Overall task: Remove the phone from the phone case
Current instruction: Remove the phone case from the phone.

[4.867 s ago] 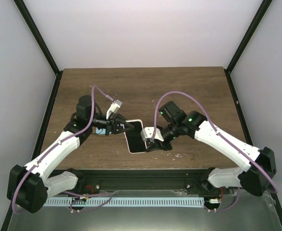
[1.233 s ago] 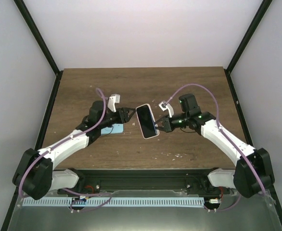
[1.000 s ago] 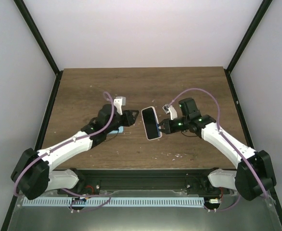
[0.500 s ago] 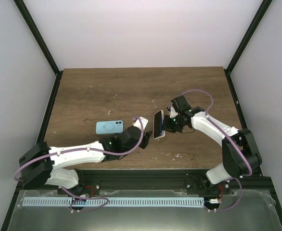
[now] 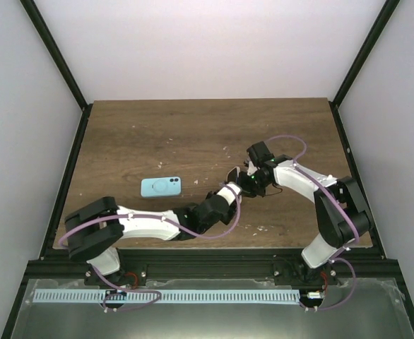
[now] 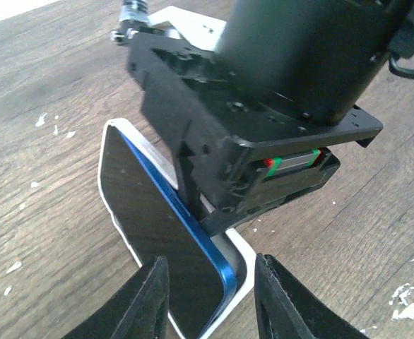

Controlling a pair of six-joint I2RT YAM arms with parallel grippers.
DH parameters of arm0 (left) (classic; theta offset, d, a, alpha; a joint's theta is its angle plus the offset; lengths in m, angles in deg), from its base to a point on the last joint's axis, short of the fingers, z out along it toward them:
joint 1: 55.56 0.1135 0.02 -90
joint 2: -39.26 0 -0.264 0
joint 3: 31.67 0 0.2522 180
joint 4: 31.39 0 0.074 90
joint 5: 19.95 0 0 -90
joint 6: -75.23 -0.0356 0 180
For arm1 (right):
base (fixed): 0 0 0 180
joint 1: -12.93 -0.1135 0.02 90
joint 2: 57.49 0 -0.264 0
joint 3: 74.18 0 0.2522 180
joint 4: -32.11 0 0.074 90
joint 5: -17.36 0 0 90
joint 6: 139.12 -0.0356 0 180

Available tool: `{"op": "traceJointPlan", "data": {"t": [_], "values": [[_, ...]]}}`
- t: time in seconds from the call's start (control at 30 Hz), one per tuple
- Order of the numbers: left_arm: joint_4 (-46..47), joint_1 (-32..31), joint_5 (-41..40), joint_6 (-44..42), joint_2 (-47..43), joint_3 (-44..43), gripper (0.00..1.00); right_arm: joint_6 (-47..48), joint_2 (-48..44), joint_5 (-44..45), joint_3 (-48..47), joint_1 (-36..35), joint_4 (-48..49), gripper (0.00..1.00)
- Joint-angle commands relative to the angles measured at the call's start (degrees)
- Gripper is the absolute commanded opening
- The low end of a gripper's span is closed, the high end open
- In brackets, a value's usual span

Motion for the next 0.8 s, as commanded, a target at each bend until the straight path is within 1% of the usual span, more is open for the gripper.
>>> {"op": "traceJointPlan", "data": {"t": [0.0,0.17,0.27,0.37,0.43,0.53,0.6,0.7,0.77], "values": [[5.9,-0.3,-1.4,-2.5,3.8,-2.6,0.34,-0.5,0.8,-0.9,-2.3,0.0,2.8,0.01],[6.9,-0.4,-2.8,-3.8,7.3,-3.3,0.29,-0.3,1.3,-1.7,-1.9,0.0,3.2,0.01],[6.7,-0.4,-4.5,-4.0,9.6,-4.0,0.29,-0.1,1.5,-2.2,-1.9,0.1,3.2,0.01],[5.0,-0.4,-7.1,-3.4,11.3,-5.1,0.28,0.2,1.7,-2.3,-1.8,0.0,3.2,0.01],[4.6,-0.4,-7.9,-3.1,11.8,-5.2,0.25,0.3,1.8,-2.3,-1.8,0.1,3.2,0.01],[1.5,-0.4,-9.8,-1.7,12.2,-5.5,0.24,0.6,1.6,-2.7,-1.8,0.1,3.2,0.01],[0.5,-0.3,-11.4,-0.8,12.3,-5.1,0.26,0.7,1.4,-2.9,-1.7,0.1,3.2,0.01],[-0.1,-0.2,-13.3,0.0,12.7,-4.8,0.37,0.7,1.1,-3.4,-1.6,0.1,3.3,0.01],[-0.8,0.0,-14.2,0.2,12.9,-5.2,0.38,0.7,0.9,-3.4,-1.7,0.1,3.1,0.01]]}}
